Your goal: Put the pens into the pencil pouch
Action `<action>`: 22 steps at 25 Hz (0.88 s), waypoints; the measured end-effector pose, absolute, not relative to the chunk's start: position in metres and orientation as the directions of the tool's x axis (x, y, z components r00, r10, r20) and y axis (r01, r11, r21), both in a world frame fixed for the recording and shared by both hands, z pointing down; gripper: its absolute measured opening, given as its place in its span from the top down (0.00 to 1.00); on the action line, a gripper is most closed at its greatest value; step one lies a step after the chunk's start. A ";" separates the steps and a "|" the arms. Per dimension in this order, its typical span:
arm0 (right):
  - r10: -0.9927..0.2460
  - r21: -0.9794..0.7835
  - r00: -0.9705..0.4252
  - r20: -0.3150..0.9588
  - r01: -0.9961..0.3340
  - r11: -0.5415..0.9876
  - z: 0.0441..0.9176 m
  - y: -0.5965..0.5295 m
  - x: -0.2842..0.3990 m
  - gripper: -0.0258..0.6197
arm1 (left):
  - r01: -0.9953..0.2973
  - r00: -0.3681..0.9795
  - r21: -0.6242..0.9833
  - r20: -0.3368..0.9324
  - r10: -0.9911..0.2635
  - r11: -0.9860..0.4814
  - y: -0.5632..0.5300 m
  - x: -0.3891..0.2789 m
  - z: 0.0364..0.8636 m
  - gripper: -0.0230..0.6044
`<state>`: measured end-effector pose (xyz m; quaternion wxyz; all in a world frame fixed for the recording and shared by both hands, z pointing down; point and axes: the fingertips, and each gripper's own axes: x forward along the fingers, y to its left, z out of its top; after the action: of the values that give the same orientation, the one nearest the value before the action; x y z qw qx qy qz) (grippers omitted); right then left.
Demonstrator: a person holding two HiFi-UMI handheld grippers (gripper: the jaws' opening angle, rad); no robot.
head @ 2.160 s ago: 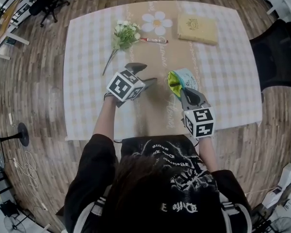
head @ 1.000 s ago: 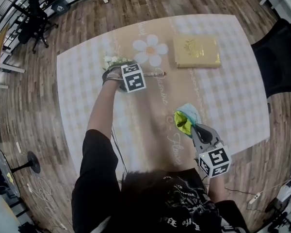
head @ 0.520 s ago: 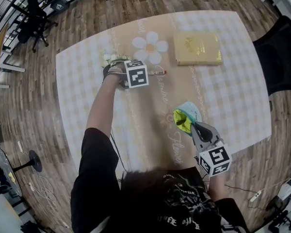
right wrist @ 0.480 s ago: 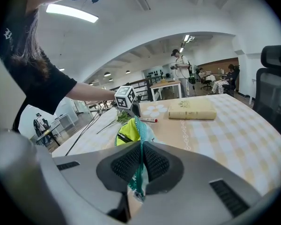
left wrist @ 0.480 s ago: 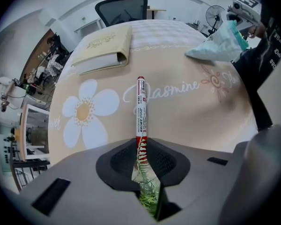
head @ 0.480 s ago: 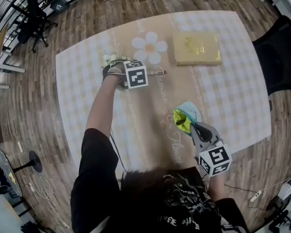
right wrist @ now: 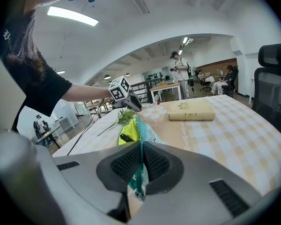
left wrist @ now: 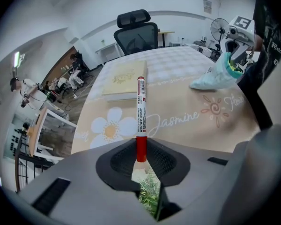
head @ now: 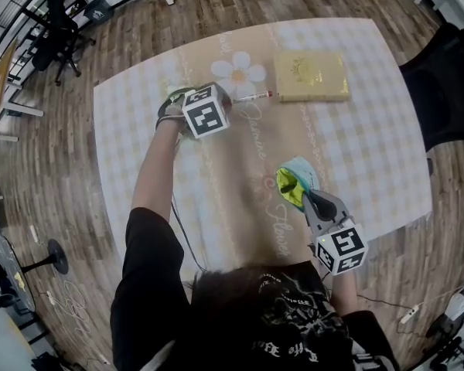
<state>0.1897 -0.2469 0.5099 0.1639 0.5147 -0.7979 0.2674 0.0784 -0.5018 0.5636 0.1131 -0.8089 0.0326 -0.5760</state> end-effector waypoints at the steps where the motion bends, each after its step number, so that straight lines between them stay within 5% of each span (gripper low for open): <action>1: -0.735 -0.257 -0.415 0.536 -0.910 0.327 0.509 -0.246 0.189 0.92 | 0.075 0.346 -0.232 0.918 -0.193 -0.970 -0.500 0.079 0.556 0.84; 22: -0.784 -0.163 -0.323 0.530 -0.946 0.280 0.496 -0.223 0.195 0.93 | 0.087 0.249 -0.277 0.936 -0.248 -0.957 -0.361 0.032 0.460 0.84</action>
<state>0.1949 -0.2230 0.4957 0.1765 0.5544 -0.7802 0.2298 0.0324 -0.3606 0.4602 0.1374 -0.7783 0.0516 -0.6105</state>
